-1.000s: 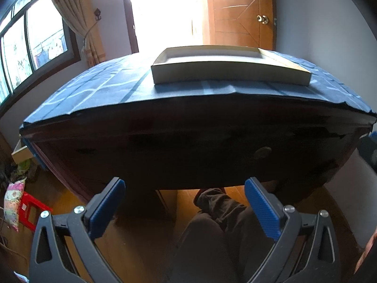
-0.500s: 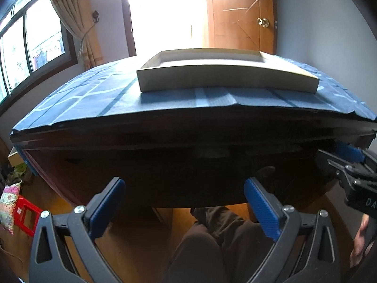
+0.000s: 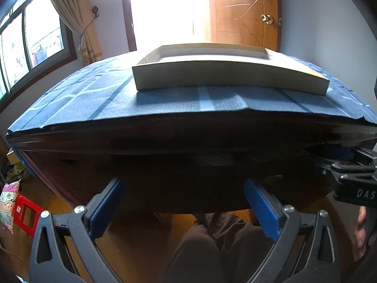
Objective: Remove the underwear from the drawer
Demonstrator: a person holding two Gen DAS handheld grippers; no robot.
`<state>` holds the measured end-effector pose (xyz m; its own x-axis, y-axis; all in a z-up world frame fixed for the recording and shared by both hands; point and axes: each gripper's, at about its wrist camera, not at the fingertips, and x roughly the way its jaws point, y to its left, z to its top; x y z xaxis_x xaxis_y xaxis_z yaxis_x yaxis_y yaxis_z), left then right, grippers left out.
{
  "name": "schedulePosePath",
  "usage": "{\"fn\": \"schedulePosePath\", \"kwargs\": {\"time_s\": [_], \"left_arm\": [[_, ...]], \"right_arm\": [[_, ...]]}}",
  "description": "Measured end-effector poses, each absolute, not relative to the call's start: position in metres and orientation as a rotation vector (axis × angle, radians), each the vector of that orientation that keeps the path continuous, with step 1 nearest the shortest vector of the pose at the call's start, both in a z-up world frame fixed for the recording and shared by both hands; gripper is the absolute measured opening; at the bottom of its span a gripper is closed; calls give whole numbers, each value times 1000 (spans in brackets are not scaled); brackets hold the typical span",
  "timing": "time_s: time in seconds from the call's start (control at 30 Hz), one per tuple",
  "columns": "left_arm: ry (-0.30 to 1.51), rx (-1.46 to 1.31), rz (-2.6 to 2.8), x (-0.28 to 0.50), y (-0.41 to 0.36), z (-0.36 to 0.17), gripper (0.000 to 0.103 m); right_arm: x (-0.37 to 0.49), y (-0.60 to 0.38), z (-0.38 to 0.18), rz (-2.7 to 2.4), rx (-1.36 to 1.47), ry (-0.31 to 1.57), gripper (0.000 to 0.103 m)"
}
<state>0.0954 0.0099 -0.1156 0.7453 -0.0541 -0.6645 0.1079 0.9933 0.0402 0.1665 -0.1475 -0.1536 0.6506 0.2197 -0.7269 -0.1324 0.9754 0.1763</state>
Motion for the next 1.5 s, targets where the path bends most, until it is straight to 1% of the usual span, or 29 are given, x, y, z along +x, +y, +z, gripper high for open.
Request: {"fn": "schedulePosePath", "kwargs": {"time_s": [0.3,0.47,0.7,0.83,0.87,0.9,0.97,1.03,1.23,1.37,1.5], "left_arm": [[720,92,-91,97,6,-113,102],[722,79,-87,96,9,-112,102],[712,111,-80,102,4,-106,102],[748,109,-85,108,4,-109,102],[756,106,-82,109,4,-111,102],[762,106,-80,110,4,-113,102],[765,111,-78,110,2,-113,102],[759,118,-75,109,2,-113,103],[762,115,-72,110,4,-113,102],[752,124,-72,106,5,-111,102],[748,116,-83,106,6,-111,102]], "right_arm": [[182,-140,-152,187,52,965,83],[183,-141,-153,191,33,1001,83],[194,-156,-150,240,134,1029,83],[198,-145,-152,297,8,1086,87],[200,-144,-152,310,-14,1101,90],[202,-141,-153,336,-33,1125,95],[206,-137,-155,375,-69,1164,98],[208,-134,-156,382,-98,1195,98],[206,-136,-157,386,-70,1196,98],[216,-129,-182,376,-97,1254,98],[206,-125,-195,428,-40,1302,98]]}}
